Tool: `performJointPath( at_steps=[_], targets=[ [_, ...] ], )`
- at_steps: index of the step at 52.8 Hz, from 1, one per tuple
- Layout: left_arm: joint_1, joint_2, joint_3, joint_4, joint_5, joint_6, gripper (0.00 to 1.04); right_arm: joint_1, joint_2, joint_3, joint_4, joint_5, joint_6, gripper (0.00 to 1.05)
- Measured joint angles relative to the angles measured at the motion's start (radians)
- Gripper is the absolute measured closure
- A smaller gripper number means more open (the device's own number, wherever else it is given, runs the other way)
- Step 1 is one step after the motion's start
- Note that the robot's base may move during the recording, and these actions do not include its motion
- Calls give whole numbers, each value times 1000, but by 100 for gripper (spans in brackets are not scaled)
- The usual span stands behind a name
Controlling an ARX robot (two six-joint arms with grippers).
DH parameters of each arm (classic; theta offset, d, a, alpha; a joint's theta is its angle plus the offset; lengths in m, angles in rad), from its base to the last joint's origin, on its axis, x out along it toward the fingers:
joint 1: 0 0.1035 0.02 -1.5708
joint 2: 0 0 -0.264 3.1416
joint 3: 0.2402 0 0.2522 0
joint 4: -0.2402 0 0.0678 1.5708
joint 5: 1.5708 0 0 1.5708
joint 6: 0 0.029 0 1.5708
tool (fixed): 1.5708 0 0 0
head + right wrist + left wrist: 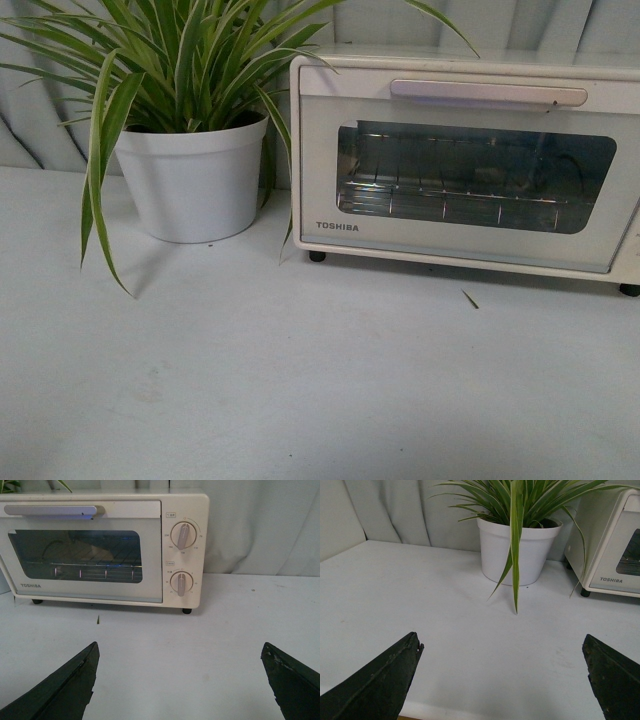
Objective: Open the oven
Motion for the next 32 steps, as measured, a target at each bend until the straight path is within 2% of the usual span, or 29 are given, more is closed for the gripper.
performJointPath(
  at_steps=[29, 32],
  targets=[
    [0, 0, 0, 0, 0, 0, 6, 0, 0, 0, 0, 0, 0, 9],
    [-17, 24, 15, -54, -49, -48, 6, 0, 0, 0, 0, 0, 0, 9]
  ],
)
